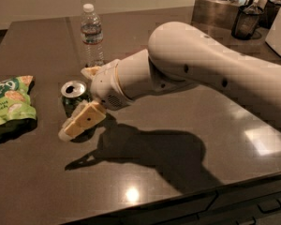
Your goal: Move green can near water bottle
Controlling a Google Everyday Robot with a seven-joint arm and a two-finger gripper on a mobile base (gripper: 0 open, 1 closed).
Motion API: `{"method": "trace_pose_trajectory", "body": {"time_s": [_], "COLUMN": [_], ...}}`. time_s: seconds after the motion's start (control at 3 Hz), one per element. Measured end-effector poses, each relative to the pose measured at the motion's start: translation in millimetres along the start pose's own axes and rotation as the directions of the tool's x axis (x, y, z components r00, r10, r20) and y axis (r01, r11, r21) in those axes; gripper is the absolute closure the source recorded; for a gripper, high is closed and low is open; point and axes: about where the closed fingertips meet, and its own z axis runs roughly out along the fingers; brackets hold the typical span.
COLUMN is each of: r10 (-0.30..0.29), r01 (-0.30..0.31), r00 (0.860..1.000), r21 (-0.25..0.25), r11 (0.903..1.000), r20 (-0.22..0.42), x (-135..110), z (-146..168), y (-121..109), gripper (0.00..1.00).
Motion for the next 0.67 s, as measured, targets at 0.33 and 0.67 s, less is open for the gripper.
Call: {"method": "trace_pose_trajectory", "body": {"time_s": [0.33, 0.67], "r10": [0.015, 0.041], "r01": [-0.015, -0.040], "r00": [1.000, 0.999], "r21": [-0.034, -0.037], "r11": [0.9993, 0.9985], "r20": [0.016, 0.032], "x": [-4.0, -8.9], "z": [10.5, 7.7], "y": [0.5, -5.3], "gripper": [0.19, 0.42]}}
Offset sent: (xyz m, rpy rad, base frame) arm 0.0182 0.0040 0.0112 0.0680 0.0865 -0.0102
